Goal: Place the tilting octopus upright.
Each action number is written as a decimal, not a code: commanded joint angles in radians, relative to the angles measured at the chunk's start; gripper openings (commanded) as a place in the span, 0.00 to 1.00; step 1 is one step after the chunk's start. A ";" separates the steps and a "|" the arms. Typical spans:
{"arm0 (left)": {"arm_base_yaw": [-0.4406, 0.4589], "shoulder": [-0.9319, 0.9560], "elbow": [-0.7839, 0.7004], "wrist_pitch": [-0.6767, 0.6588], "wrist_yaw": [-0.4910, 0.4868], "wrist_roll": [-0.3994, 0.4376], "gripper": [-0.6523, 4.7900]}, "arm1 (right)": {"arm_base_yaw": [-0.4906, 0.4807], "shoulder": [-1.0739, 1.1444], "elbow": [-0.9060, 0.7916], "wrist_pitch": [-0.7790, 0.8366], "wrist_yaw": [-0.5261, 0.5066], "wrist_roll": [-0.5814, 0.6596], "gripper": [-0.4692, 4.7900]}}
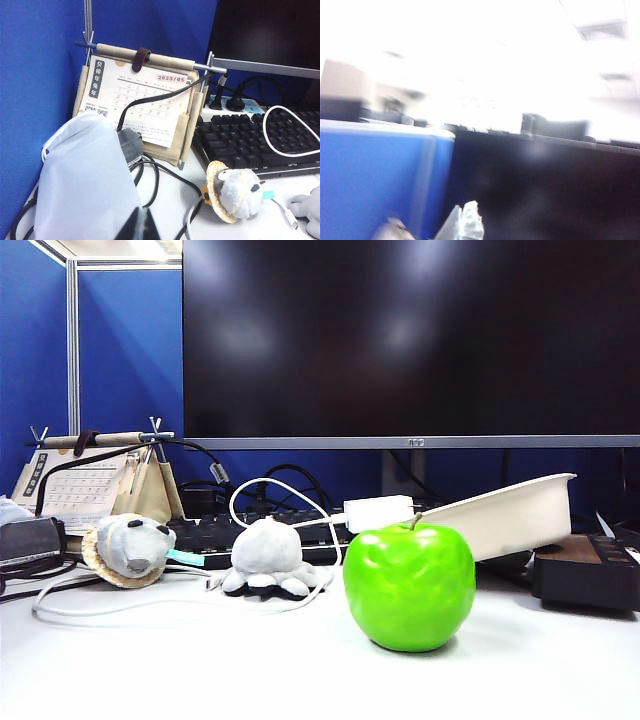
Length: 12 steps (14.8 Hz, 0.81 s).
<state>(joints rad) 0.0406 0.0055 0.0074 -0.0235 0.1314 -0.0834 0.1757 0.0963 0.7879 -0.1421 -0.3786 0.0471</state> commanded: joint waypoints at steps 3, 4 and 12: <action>0.000 -0.002 0.000 0.009 0.004 -0.003 0.11 | -0.279 0.002 -0.075 0.005 -0.112 0.002 0.09; 0.000 -0.002 0.000 0.010 0.004 -0.003 0.11 | -0.298 0.002 -0.101 0.005 -0.112 -0.018 0.09; 0.000 -0.002 0.000 0.009 0.004 -0.003 0.11 | -0.299 0.003 -0.611 0.340 -0.110 -0.083 0.09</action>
<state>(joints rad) 0.0406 0.0055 0.0071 -0.0235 0.1310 -0.0834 -0.1249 0.0998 0.1909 0.1478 -0.4904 -0.0353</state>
